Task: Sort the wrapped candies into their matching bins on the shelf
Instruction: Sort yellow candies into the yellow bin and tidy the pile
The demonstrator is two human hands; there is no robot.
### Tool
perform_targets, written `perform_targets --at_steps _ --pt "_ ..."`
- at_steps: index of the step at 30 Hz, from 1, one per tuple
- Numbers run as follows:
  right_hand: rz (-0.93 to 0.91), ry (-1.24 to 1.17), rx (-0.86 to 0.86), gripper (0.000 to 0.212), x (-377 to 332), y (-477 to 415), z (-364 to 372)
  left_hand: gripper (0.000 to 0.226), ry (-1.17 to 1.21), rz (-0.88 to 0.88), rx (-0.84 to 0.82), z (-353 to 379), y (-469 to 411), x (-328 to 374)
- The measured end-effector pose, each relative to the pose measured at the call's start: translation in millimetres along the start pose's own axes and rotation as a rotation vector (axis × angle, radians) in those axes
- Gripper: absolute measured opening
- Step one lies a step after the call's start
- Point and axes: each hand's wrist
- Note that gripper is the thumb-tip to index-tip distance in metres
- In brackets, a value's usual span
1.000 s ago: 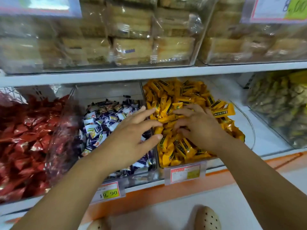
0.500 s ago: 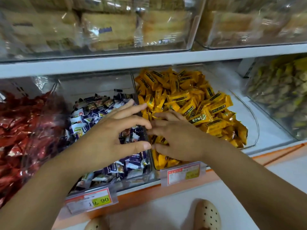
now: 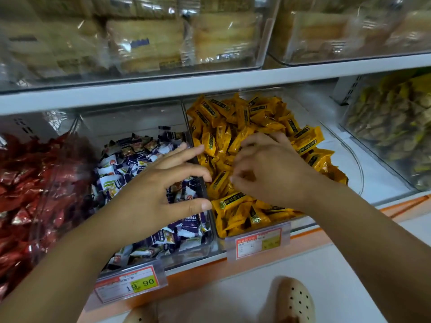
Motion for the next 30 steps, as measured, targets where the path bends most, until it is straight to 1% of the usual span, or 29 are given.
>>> perform_targets --at_steps 1,2,4,5,10,12,15,20,23,26,28,30 --pt "-0.009 -0.038 0.060 0.021 -4.9 -6.5 0.4 0.046 0.004 0.000 -0.001 -0.2 0.2 0.4" --pt "-0.014 -0.091 0.075 0.022 -10.0 -12.5 2.0 0.044 0.007 0.001 -0.001 -0.4 0.2 0.7" --pt "0.021 -0.178 -0.027 0.027 -16.9 -19.3 9.1 0.042 0.010 -0.001 0.001 -0.3 0.7 0.8" --pt "0.051 -0.186 -0.072 0.026 -16.5 -19.8 12.1 0.042 0.008 0.002 0.002 -0.7 0.7 0.3" --pt "0.159 -0.003 -0.103 0.019 0.7 -16.3 15.3 0.047 -0.005 0.022 0.000 -1.4 -0.3 -2.2" --pt "0.159 0.068 -0.161 0.022 -3.1 -20.1 18.8 0.047 -0.006 0.023 0.006 -1.0 -0.4 -2.2" --pt "0.149 0.206 -0.235 0.034 -9.5 -25.9 26.0 0.038 0.007 0.007 0.003 -0.3 0.3 -0.2" --pt "0.146 0.311 -0.264 0.042 -13.3 -29.8 35.4 0.037 0.011 -0.012 -0.006 -0.2 2.0 0.8" --pt "0.143 0.285 -0.224 0.036 -13.3 -29.8 39.2 0.039 0.006 -0.005 -0.003 -0.2 0.9 -1.0" --pt "0.158 0.174 -0.174 0.034 -9.8 -28.4 36.4 0.041 -0.003 0.017 0.001 -0.4 0.2 -2.7" --pt "0.170 0.077 -0.181 0.035 -9.2 -28.2 34.8 0.043 0.001 0.017 0.005 -0.5 0.6 -2.9" --pt "0.149 0.073 -0.201 0.033 -10.7 -29.0 36.1 0.047 0.008 0.012 0.013 -0.3 1.4 -2.0"
Point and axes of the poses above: each hand's wrist, its own y-axis away from the middle knuckle, its own z-axis out of the palm, x = y × z, and after that the axes turned 6 degrees about -z, right-handed
